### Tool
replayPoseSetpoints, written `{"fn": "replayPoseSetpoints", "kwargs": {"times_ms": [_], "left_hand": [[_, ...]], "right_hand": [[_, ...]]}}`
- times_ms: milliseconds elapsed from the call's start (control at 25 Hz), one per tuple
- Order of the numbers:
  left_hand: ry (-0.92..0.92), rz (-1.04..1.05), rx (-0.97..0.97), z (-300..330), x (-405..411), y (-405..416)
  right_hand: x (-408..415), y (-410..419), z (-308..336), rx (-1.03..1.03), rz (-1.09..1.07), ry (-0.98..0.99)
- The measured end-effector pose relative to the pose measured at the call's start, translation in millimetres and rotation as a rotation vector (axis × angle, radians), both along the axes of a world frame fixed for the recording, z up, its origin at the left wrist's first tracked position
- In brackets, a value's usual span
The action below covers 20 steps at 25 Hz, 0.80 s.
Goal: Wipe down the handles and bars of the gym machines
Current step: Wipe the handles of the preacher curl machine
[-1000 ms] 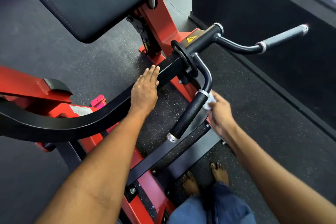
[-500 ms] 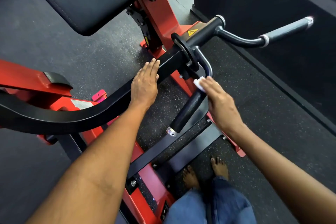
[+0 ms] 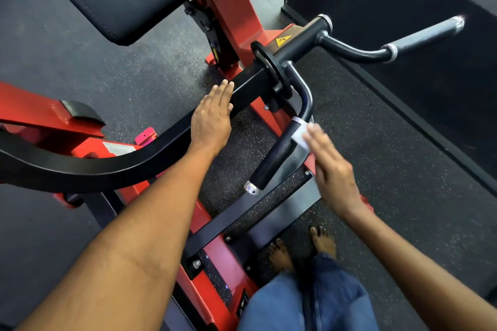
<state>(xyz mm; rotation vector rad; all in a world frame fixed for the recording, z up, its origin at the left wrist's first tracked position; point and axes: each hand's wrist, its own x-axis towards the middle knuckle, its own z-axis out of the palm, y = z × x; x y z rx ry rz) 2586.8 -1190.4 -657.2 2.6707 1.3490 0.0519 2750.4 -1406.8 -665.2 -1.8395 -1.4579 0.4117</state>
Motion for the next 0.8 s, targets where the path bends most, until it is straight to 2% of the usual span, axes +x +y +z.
{"fn": "replayPoseSetpoints", "kwargs": {"times_ms": [80, 240, 320, 480, 560, 720, 800], "left_hand": [[0.007, 0.001, -0.004, 0.2, 0.2, -0.4], [0.014, -0.001, -0.014, 1.8, -0.2, -0.4], [0.017, -0.003, -0.016, 1.6, -0.1, -0.6], [0.003, 0.018, -0.008, 1.6, 1.0, -1.0], [-0.001, 0.019, -0.013, 1.9, 0.7, -1.6], [0.001, 0.014, -0.025, 2.6, 0.9, -0.5], [0.007, 0.02, -0.04, 2.2, 1.8, -0.8]], "right_hand": [[0.1, 8.5, -6.1, -0.027, -0.047, -0.042], [-56.3, -19.5, -29.2, -0.059, 0.443, -0.118], [-59.9, -31.3, -20.5, -0.034, 0.54, -0.097], [-7.9, 9.8, 4.2, 0.021, 0.084, -0.032], [8.5, 27.3, 0.5, 0.005, 0.059, -0.07], [-46.2, 14.5, -22.6, 0.027, 0.464, -0.169], [-66.2, -5.2, -30.4, 0.023, 0.613, -0.138]]}}
